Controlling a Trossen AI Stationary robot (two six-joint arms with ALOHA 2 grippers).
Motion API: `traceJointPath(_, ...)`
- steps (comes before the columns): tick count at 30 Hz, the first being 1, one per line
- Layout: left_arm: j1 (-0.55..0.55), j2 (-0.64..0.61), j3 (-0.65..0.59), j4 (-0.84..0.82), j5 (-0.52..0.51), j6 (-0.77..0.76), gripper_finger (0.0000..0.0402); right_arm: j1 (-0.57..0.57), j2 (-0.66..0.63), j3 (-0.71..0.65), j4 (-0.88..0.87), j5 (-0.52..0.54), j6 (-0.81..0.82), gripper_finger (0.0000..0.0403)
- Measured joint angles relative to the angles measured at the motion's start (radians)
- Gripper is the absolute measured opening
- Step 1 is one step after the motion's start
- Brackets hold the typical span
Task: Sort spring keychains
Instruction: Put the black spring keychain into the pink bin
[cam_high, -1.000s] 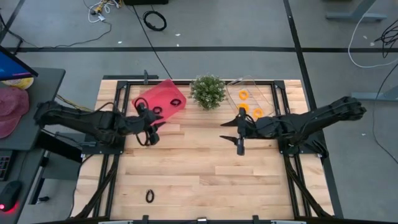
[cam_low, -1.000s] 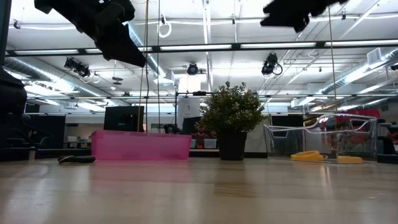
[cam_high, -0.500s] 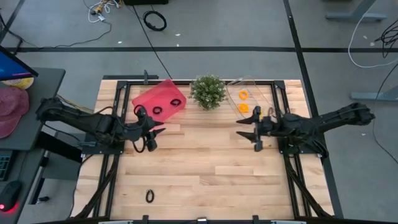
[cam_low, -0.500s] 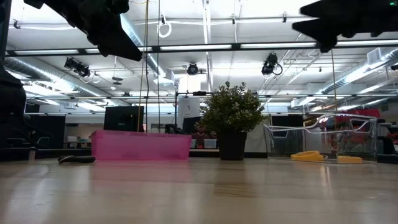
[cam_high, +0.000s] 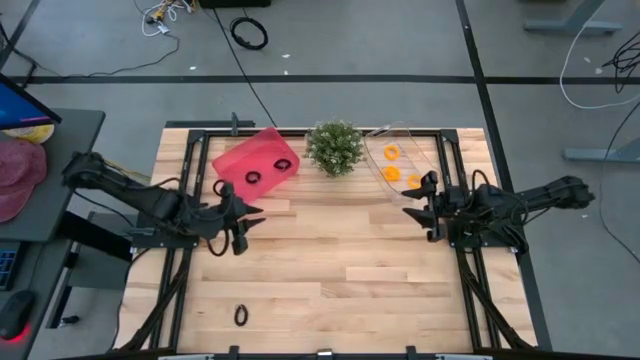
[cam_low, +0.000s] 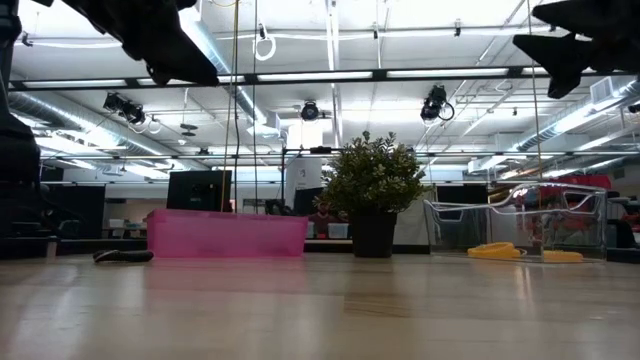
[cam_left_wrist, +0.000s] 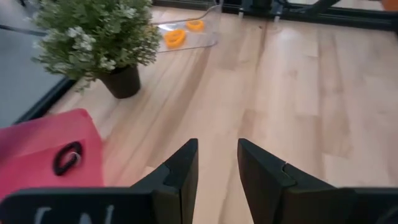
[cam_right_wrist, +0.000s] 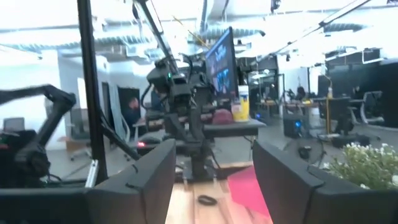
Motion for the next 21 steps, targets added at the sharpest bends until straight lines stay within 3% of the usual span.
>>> traceJointPath(8,-0.125,0.001,0.0,0.001,-0.004,-0.087,0.0117,0.039,-0.114,-0.037,-0.024,-0.009,-0.004,0.0215)
traceJointPath(12,-0.207,0.007,0.0,0.003,-0.061,-0.132,0.0117,0.051,-0.173,-0.06,-0.03,-0.008,-0.005,0.0215)
traceJointPath(21,-0.338,0.07,0.0,0.098,-0.09,-0.113,0.0117,0.053,-0.274,-0.061,-0.243,-0.006,-0.003,0.0215)
